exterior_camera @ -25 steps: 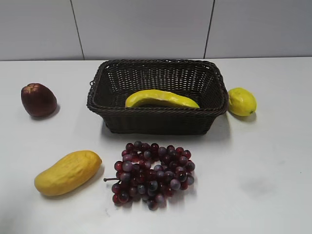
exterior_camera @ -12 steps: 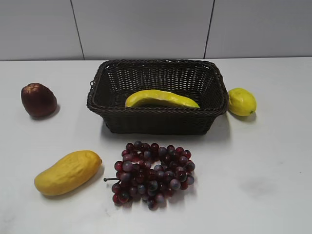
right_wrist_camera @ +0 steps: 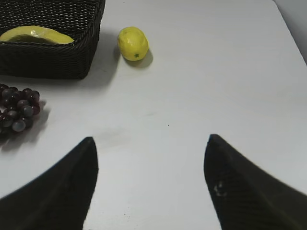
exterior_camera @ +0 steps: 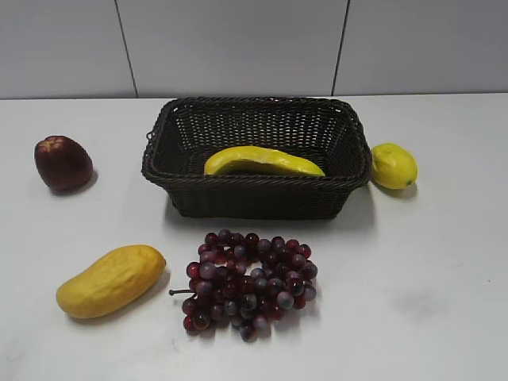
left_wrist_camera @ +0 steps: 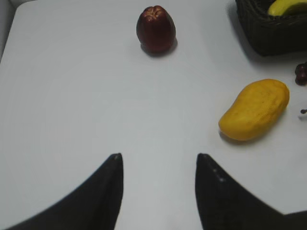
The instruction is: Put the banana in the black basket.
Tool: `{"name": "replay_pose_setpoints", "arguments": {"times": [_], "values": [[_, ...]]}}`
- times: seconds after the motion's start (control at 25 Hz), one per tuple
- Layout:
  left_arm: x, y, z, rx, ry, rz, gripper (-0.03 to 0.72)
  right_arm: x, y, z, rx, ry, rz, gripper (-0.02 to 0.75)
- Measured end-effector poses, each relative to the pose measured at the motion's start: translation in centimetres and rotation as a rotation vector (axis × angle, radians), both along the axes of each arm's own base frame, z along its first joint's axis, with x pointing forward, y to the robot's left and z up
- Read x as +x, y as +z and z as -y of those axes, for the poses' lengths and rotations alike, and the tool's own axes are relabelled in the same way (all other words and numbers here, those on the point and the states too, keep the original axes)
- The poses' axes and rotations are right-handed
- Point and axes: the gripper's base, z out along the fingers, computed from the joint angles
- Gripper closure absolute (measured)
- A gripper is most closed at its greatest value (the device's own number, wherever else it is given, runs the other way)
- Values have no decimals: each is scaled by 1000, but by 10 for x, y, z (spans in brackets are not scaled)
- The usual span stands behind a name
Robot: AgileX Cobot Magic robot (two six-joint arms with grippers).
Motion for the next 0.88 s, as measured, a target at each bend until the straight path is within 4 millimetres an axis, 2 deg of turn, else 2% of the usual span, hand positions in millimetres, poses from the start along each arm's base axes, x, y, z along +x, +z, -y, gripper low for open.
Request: {"name": "replay_pose_setpoints", "arguments": {"times": [0.44, 0.88], "values": [[-23, 1, -4, -26, 0, 148, 217, 0, 0, 0, 0, 0, 0, 218], [-24, 1, -4, -27, 0, 155, 217, 0, 0, 0, 0, 0, 0, 218]]}}
